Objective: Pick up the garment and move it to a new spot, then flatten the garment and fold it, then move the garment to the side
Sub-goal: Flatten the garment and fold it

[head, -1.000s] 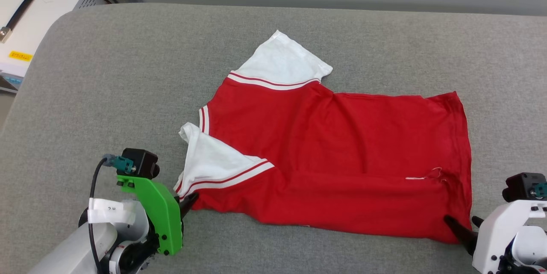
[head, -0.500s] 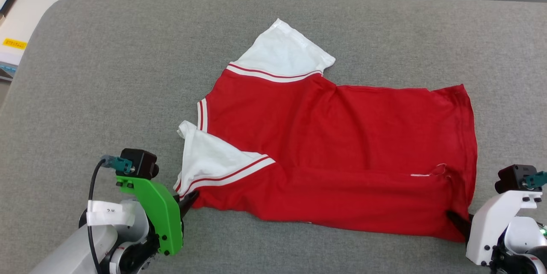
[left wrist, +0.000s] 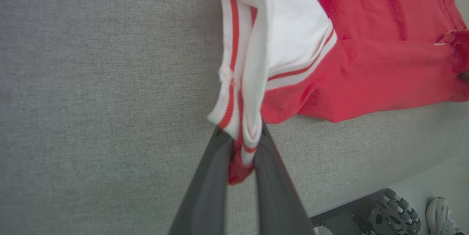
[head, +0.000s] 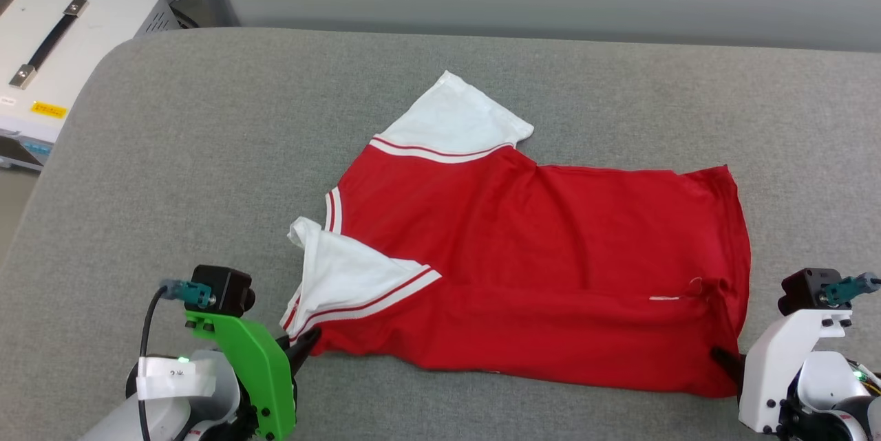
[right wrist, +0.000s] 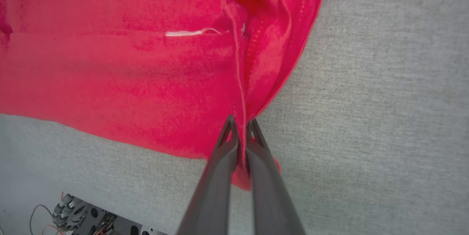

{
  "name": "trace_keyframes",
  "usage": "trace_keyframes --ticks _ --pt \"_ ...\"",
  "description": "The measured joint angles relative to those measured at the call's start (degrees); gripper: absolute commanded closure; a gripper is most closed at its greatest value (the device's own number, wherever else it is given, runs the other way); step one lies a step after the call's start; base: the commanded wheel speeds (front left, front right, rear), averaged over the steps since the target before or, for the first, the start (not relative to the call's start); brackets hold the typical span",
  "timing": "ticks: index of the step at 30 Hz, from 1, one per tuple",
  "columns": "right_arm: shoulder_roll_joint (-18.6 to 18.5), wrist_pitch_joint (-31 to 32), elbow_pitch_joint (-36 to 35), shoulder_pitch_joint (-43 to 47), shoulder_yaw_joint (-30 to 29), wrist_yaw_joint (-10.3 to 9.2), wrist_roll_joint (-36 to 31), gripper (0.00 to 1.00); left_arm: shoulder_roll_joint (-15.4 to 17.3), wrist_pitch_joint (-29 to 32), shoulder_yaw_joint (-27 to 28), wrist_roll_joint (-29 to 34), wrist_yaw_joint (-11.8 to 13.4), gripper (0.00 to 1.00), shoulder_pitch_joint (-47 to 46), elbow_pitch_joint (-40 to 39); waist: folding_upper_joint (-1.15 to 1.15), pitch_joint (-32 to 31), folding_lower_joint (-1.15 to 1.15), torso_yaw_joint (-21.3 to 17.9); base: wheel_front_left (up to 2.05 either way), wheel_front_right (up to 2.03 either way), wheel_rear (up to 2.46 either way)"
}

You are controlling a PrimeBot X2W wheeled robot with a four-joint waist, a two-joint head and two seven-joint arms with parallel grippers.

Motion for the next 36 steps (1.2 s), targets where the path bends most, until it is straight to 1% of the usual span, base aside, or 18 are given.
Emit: trace_keyframes --ticks 9,14,16,17,20,24,25,26,27,28,31,33,36 --pt "-0.3 1.1 -1.3 4.1 0.8 0.0 1.7 1.0 2.5 0.0 0.0 -0.4 3.9 1.0 5.9 -5.1 0.0 -5.6 0.0 -0.1 0.0 0.0 0.0" --pt "-0.5 2.4 -2.7 7.4 -0.5 0.0 2.4 1.0 3.7 0.1 0.1 -1.5 5.8 1.0 9.7 -7.1 0.0 -8.3 -0.01 -0.1 0.0 0.0 0.0" --pt "-0.4 2.7 -3.1 8.6 -1.2 0.0 2.4 1.0 3.8 0.1 0.1 -2.1 6.1 1.0 10.7 -7.3 0.0 -9.0 -0.01 -0.1 0.0 0.0 0.0" --pt "0.2 3.8 -3.3 10.3 -1.9 0.0 2.4 1.0 3.7 0.3 -0.1 -3.1 5.9 1.0 11.7 -6.8 0.0 -9.5 -0.01 -0.2 0.0 0.0 0.0" --pt "1.3 3.9 -2.7 11.6 -2.3 0.0 2.3 1.0 2.7 0.3 -0.3 -5.0 4.9 1.0 12.1 -4.5 0.0 -9.2 -0.01 -0.3 0.0 0.0 0.0" --pt "2.5 2.5 -0.4 11.8 -2.7 0.0 2.2 1.0 0.5 0.3 -0.8 -5.8 2.9 1.0 12.0 0.0 0.0 -8.6 -0.01 -0.5 0.0 0.0 0.0" --pt "2.7 1.8 0.3 11.8 -2.6 0.0 2.2 0.71 -0.4 0.3 -0.7 -6.2 2.3 1.0 12.0 1.3 0.0 -8.4 -0.01 -0.6 0.0 0.0 0.0" --pt "2.8 1.2 0.9 11.8 -2.6 0.0 2.3 0.36 -1.1 0.3 -0.7 -6.5 1.9 0.99 11.9 2.3 0.0 -8.3 -0.01 -0.6 0.0 0.0 0.0" --pt "3.0 0.5 1.6 11.8 -2.5 0.0 2.3 0.0 -1.7 0.3 -0.9 -7.0 1.5 0.57 11.8 3.4 0.0 -8.2 -0.01 -0.7 0.0 0.0 0.0" --pt "3.0 -0.2 2.1 11.8 -2.2 0.0 2.3 0.0 -2.1 0.6 -1.1 -7.3 1.2 0.0 11.7 4.5 0.0 -8.1 -0.01 -0.9 0.0 0.0 0.0" --pt "2.9 -3.9 2.5 11.8 -1.5 0.0 2.5 0.0 -2.9 0.5 -1.2 -7.3 0.5 0.0 10.9 6.5 0.0 -8.2 -0.01 -1.1 0.0 0.0 0.0" --pt "2.8 -8.4 2.2 11.7 -1.3 0.0 2.5 0.0 -3.0 -0.7 -1.1 -7.0 0.1 0.0 10.1 7.4 0.0 -8.3 -0.01 -1.2 0.0 0.0 0.0" --pt "2.9 -14.9 1.8 11.7 -2.0 0.0 2.4 0.0 -2.9 -3.4 -0.6 -4.2 0.0 0.0 8.7 8.0 0.0 -8.6 -0.01 -1.3 0.0 0.0 0.0"
